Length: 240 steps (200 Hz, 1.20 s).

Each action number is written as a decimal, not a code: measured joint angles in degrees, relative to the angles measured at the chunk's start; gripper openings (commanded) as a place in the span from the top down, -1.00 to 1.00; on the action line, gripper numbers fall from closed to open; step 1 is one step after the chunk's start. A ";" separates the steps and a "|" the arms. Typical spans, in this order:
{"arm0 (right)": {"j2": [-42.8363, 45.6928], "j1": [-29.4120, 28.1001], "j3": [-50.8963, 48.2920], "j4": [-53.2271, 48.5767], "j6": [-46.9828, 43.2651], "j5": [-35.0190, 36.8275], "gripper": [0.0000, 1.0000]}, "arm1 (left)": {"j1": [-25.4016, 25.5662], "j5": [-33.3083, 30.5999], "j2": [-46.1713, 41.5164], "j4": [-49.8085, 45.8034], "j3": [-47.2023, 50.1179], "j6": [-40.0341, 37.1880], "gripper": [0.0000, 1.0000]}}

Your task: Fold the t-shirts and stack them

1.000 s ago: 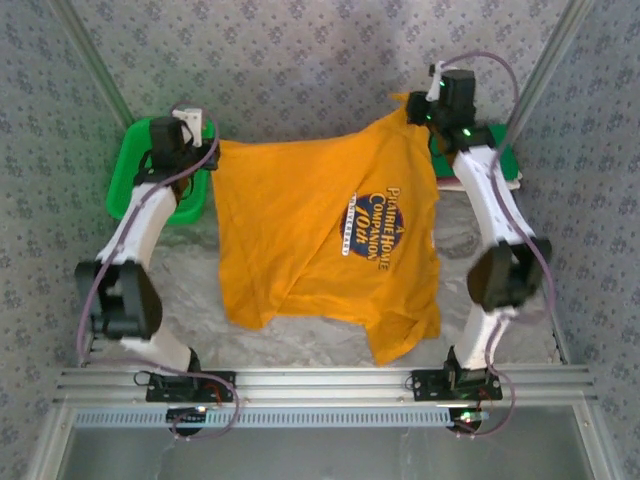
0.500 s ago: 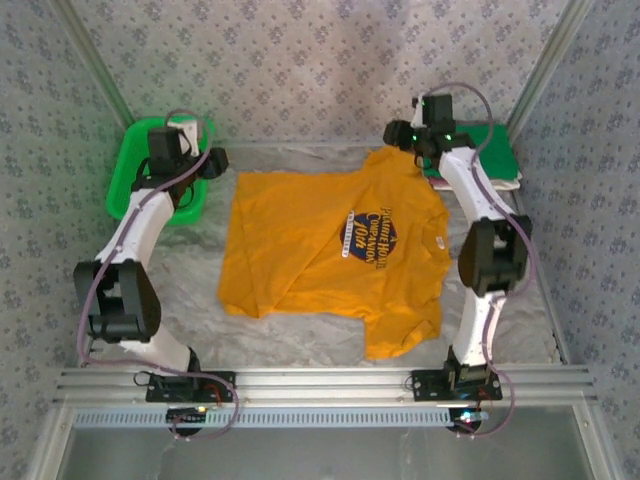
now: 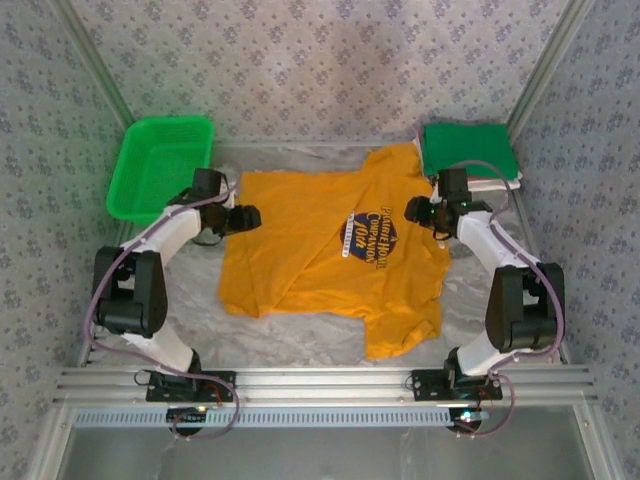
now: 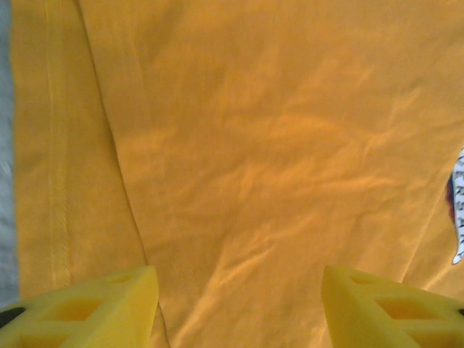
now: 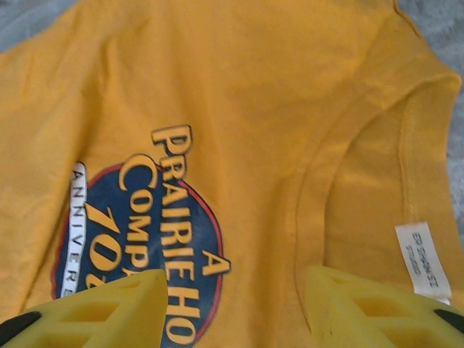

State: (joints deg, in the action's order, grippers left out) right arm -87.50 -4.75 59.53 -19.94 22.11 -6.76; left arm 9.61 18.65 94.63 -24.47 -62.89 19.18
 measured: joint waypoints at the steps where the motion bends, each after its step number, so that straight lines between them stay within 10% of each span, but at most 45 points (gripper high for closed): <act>1: 0.07 0.00 -0.09 0.00 -0.02 -0.02 -0.09 | 0.00 0.00 0.00 0.00 0.15 0.04 -0.21; 85: 0.76 0.17 -4.87 4.61 0.66 0.07 -0.05 | 1.09 0.39 4.33 5.11 7.87 3.21 0.07; 138: -1.60 0.20 -6.03 7.69 0.66 -0.04 -0.03 | 1.95 0.87 4.52 7.74 8.85 4.02 0.61; 165: -2.93 0.24 -6.25 8.04 1.03 -0.04 -0.02 | 1.95 -0.39 4.37 7.08 8.83 4.00 0.37; 240: -3.58 0.57 -6.36 9.09 1.09 -0.04 -0.02 | 1.95 -1.62 2.12 4.66 7.28 3.87 0.73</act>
State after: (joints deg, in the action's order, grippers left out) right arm -91.09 -4.19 53.17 -10.85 23.20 -6.81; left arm 11.55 17.04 96.75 -19.81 -55.61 23.05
